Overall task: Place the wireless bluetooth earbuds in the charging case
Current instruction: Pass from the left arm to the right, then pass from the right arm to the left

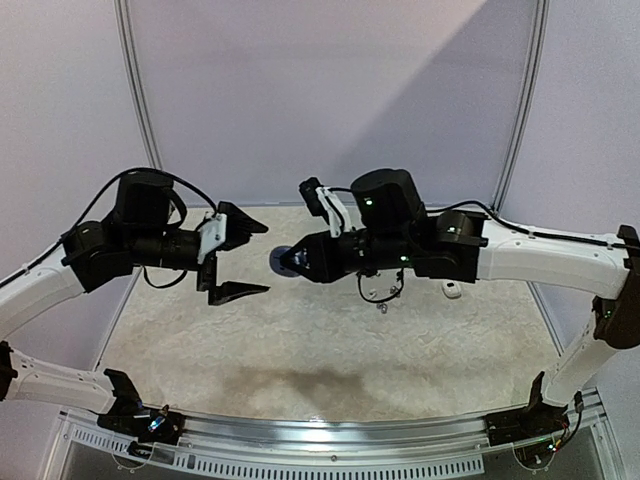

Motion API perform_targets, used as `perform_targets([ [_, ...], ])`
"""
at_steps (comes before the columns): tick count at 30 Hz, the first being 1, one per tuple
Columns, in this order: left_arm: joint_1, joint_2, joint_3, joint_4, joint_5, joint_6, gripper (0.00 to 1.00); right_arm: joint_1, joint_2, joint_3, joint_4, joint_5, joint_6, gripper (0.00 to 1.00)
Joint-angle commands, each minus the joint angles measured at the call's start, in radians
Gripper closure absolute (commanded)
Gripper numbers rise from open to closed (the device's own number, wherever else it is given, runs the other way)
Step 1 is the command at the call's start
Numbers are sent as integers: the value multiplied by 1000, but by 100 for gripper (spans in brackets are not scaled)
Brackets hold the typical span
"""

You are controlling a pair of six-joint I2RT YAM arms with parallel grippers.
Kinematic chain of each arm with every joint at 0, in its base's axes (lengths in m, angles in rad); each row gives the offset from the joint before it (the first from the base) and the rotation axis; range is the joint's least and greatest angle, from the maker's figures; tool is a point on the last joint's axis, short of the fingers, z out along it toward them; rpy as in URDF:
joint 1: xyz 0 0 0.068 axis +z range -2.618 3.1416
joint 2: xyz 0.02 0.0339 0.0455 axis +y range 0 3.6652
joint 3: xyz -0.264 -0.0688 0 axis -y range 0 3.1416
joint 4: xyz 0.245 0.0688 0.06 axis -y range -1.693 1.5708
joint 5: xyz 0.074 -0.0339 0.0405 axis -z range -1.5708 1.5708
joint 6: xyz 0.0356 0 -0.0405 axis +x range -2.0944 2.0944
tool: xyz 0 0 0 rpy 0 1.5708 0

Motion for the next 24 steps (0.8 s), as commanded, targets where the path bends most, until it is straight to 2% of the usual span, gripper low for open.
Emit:
perform_targets([
  [1, 4, -80, -91, 78, 283, -422, 2, 5, -166, -37, 65, -78, -236, 100],
  [2, 7, -82, -111, 144, 303, -502, 6, 8, -188, -38, 71, -92, -278, 100],
  [4, 14, -78, -150, 289, 327, -639, 19, 16, -207, -38, 84, -107, -349, 100],
  [7, 16, -81, -208, 594, 321, -821, 37, 18, -217, -33, 111, -153, -403, 100],
  [9, 16, -73, -238, 729, 328, -946, 41, 20, -207, -19, 111, -186, -434, 100],
  [14, 9, -50, -243, 802, 340, -992, 49, 39, -167, 32, 89, -201, -481, 100],
  [20, 2, -39, -244, 829, 374, -998, 48, 45, -143, 38, 98, -189, -493, 100],
  [24, -9, -36, -241, 836, 374, -993, 63, 46, -132, 40, 110, -184, -492, 100],
])
